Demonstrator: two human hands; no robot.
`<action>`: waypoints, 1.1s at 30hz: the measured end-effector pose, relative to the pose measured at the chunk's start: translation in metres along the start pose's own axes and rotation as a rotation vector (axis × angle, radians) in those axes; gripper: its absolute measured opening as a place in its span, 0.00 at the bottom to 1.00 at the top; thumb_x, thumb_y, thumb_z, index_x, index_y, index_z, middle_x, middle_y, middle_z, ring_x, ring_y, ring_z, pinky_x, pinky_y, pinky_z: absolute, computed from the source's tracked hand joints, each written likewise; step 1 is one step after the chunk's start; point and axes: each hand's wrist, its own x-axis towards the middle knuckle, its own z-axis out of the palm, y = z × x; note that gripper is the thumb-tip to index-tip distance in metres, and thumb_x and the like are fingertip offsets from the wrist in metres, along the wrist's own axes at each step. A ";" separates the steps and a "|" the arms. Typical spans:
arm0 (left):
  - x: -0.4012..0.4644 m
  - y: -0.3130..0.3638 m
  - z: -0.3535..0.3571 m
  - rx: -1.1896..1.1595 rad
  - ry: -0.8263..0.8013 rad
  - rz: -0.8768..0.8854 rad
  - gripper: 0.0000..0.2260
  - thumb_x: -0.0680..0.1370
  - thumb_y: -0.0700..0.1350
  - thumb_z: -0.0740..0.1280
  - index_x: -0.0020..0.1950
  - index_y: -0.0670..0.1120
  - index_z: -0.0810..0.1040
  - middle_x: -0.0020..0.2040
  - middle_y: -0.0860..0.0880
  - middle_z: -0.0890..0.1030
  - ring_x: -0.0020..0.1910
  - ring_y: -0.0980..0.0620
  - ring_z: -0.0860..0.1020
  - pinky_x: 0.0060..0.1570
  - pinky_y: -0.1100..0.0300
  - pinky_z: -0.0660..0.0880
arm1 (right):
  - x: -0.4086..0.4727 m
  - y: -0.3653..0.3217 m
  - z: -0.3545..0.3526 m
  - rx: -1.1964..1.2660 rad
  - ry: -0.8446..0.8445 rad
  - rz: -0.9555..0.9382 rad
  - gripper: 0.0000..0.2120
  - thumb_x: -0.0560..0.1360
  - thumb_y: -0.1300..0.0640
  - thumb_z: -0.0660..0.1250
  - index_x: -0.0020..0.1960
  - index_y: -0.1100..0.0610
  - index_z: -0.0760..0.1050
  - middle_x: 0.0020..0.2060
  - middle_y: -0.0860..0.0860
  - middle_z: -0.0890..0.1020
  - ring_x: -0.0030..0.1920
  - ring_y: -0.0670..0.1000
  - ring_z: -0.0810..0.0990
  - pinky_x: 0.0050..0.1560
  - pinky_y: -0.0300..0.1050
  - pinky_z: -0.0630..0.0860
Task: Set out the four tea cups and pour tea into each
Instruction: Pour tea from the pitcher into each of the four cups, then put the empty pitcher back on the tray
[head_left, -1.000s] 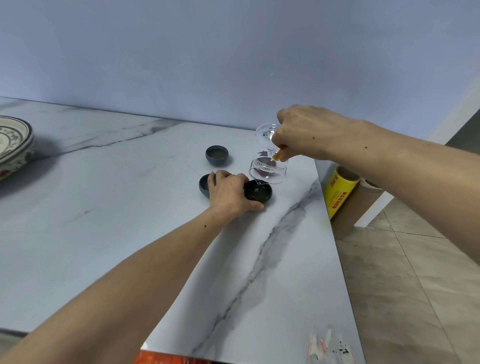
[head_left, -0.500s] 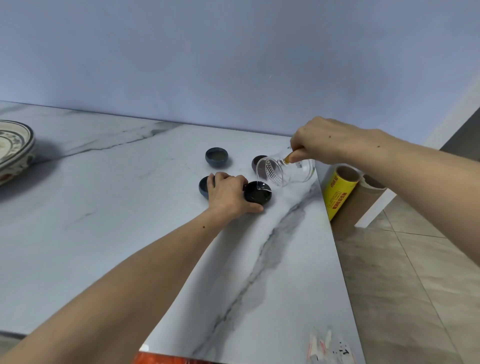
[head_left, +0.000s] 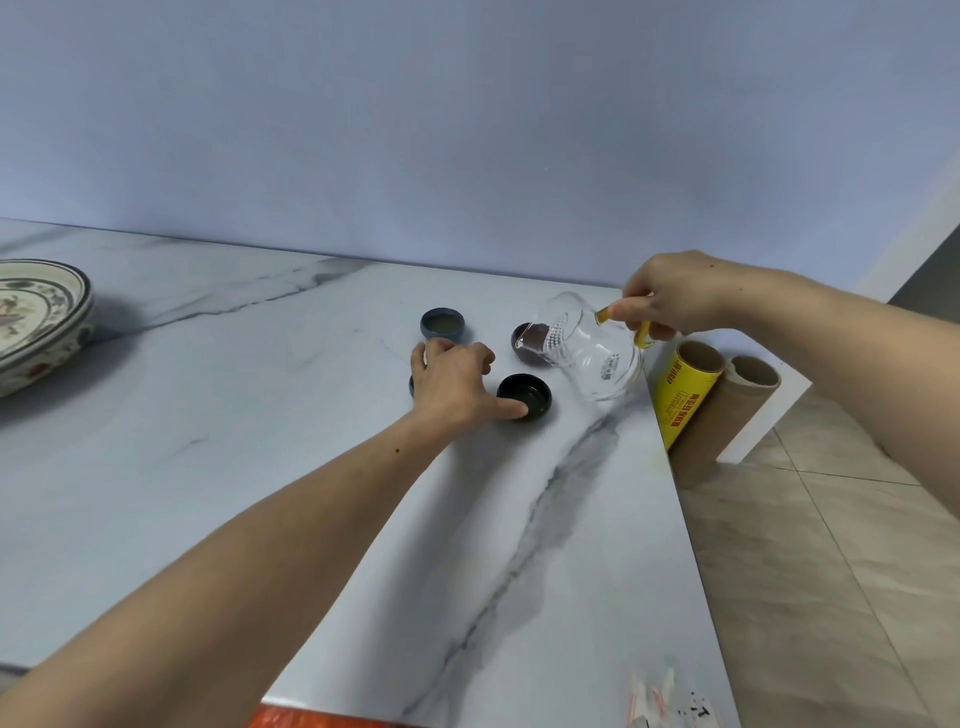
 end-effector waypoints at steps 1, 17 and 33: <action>0.002 -0.001 -0.003 -0.010 0.006 0.006 0.31 0.60 0.63 0.75 0.58 0.51 0.77 0.53 0.54 0.80 0.66 0.48 0.65 0.73 0.51 0.52 | 0.002 0.000 -0.002 0.037 0.001 0.009 0.17 0.76 0.44 0.62 0.39 0.56 0.79 0.30 0.51 0.82 0.31 0.49 0.79 0.32 0.41 0.72; 0.079 -0.046 -0.117 -0.224 0.035 -0.011 0.32 0.61 0.61 0.77 0.61 0.51 0.76 0.55 0.55 0.80 0.63 0.51 0.70 0.61 0.53 0.70 | 0.097 -0.070 -0.045 0.428 0.083 -0.085 0.18 0.78 0.48 0.61 0.40 0.60 0.79 0.32 0.55 0.82 0.30 0.48 0.78 0.31 0.40 0.72; 0.041 -0.107 -0.402 0.083 -0.015 -0.367 0.19 0.71 0.54 0.71 0.60 0.50 0.77 0.56 0.51 0.80 0.57 0.48 0.77 0.54 0.51 0.75 | 0.087 -0.330 -0.152 0.818 0.071 -0.070 0.15 0.76 0.46 0.63 0.38 0.55 0.79 0.31 0.47 0.82 0.29 0.46 0.78 0.33 0.40 0.75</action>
